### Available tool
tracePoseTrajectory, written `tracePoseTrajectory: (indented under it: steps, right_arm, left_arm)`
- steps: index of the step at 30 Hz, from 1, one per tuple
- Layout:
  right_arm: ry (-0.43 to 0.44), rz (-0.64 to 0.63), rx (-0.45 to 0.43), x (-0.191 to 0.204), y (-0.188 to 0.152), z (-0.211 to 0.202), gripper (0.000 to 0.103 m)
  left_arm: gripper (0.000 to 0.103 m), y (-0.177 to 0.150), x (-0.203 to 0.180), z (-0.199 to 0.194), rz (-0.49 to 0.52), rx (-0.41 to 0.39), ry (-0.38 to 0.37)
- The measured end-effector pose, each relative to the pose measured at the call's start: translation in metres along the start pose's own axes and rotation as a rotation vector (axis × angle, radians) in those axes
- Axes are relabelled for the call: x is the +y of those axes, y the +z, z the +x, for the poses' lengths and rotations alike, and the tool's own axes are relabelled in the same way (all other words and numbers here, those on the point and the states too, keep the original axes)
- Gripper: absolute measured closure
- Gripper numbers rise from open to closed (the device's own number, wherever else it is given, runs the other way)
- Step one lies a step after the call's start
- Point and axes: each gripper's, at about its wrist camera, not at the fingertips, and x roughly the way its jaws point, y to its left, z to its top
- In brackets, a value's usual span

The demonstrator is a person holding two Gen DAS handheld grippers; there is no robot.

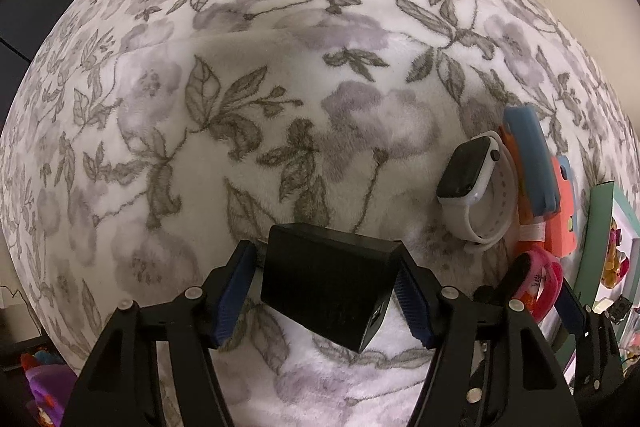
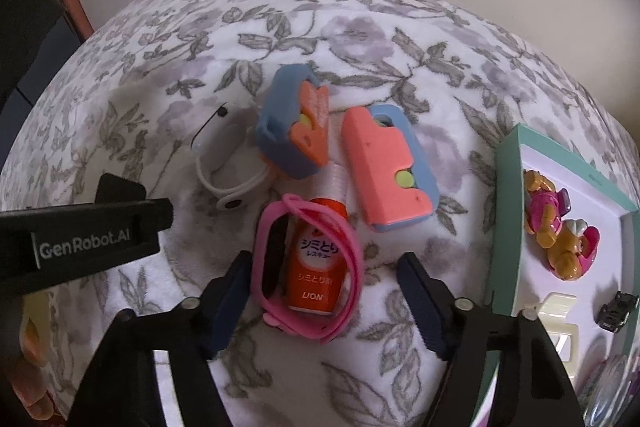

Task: Organize rigid objects
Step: 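Close the left tool on the black charger block and lift it, then lift the charger with the left tool while the right tool grasps the pink watch band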

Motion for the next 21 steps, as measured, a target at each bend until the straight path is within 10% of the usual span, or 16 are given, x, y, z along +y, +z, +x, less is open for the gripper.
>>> tracePoseTrajectory:
  steps: [3,21]
  right_arm:
    - [0.035,-0.003,0.0,-0.001,0.003,-0.005,0.047]
    - [0.042,0.03,-0.09,-0.025,0.019,-0.057,0.047]
  left_arm:
    - [0.035,-0.002,-0.001,-0.003,-0.001,0.005,-0.009]
    - [0.035,0.007,-0.02,-0.067,0.017,-0.099,-0.102]
